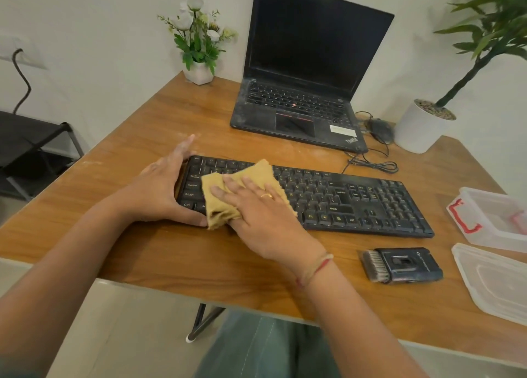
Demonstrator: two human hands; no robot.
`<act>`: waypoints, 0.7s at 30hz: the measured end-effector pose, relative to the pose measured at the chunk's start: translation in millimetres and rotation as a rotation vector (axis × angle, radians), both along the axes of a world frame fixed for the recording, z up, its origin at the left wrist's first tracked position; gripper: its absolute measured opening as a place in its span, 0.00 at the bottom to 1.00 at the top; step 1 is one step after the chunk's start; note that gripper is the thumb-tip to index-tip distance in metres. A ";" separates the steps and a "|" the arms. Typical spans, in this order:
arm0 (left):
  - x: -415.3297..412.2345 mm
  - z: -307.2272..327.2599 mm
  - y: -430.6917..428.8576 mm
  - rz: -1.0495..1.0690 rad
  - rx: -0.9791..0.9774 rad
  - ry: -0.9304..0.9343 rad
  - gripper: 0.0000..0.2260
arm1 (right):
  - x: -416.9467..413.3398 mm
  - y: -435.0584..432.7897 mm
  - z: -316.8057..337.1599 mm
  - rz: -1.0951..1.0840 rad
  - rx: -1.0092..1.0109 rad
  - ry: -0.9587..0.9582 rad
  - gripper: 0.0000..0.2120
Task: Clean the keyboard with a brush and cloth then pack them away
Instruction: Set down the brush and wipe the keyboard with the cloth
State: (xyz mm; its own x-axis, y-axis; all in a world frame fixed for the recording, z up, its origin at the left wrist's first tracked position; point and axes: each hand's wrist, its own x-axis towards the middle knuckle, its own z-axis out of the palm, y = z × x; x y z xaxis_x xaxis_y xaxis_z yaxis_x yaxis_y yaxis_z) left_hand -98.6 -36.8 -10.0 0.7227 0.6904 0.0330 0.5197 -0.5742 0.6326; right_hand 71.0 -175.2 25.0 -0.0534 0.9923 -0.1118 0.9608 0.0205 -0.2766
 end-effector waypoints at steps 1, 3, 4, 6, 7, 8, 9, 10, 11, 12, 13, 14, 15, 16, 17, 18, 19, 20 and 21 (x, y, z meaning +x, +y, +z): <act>-0.4 0.3 0.0 0.001 -0.005 -0.001 0.59 | 6.9 -8.9 0.2 -0.058 -0.002 -0.012 0.25; -0.6 0.2 0.2 0.005 -0.012 0.002 0.59 | 22.4 -23.4 0.9 -0.205 -0.016 -0.041 0.27; -0.4 0.1 0.3 0.008 -0.015 0.005 0.59 | 31.5 -28.8 2.0 -0.289 -0.021 -0.060 0.27; -0.4 -0.6 0.5 0.008 -0.014 0.007 0.59 | 52.6 -35.3 4.5 -0.465 -0.033 -0.114 0.27; -0.5 -0.8 0.4 0.008 -0.012 0.005 0.59 | 63.7 -36.8 5.8 -0.553 -0.040 -0.142 0.27; -0.8 -1.0 0.2 0.007 -0.011 0.000 0.58 | 73.4 -36.9 5.8 -0.633 -0.047 -0.163 0.27; -0.6 -1.2 0.0 0.006 -0.007 -0.007 0.58 | 80.7 -36.0 5.3 -0.697 -0.052 -0.175 0.27; -0.4 -1.3 -0.1 0.003 -0.004 -0.011 0.57 | 84.2 -33.6 3.4 -0.738 -0.057 -0.175 0.27; -0.3 -1.2 -0.3 0.002 0.001 -0.011 0.57 | 84.2 -29.9 0.7 -0.756 -0.057 -0.161 0.28; -0.3 -1.3 -0.3 0.001 0.006 -0.008 0.57 | 81.3 -25.6 -2.1 -0.758 -0.052 -0.139 0.28; -0.3 -1.2 -0.1 0.001 0.009 -0.005 0.57 | 76.8 -21.1 -4.7 -0.752 -0.040 -0.117 0.28; -0.3 -0.9 -0.1 0.004 0.008 -0.004 0.57 | 71.9 -17.2 -6.1 -0.743 -0.025 -0.101 0.27; -0.5 -0.7 -0.1 0.007 0.005 -0.007 0.56 | 67.2 -13.8 -6.8 -0.729 -0.010 -0.086 0.27; -0.5 -0.9 -0.2 0.009 0.002 -0.012 0.56 | 62.5 -12.3 -6.2 -0.703 0.003 -0.075 0.27; -0.7 -0.8 -0.2 0.011 0.001 -0.017 0.56 | 57.8 -12.0 -5.3 -0.661 0.014 -0.067 0.26; -1.2 -0.8 -0.1 0.012 0.001 -0.020 0.56 | 51.5 -13.4 -4.6 -0.604 0.025 -0.061 0.26; -0.9 -0.8 0.1 0.013 0.000 -0.023 0.56 | 44.4 -16.7 -3.9 -0.536 0.039 -0.050 0.26; -0.8 -0.9 0.4 0.012 -0.002 -0.024 0.56 | 35.5 -21.3 -3.6 -0.463 0.053 -0.032 0.25; -0.6 -0.9 0.3 0.008 -0.004 -0.027 0.55 | 26.1 -27.1 -3.0 -0.389 0.067 -0.006 0.25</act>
State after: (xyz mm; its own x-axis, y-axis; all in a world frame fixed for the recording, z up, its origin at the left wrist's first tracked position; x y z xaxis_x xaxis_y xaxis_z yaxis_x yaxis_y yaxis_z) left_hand -99.3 -36.5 -10.9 0.7157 0.6967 0.0497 0.5071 -0.5672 0.6489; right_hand 97.1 -202.3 22.0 0.3288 0.9433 -0.0449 0.9019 -0.3278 -0.2813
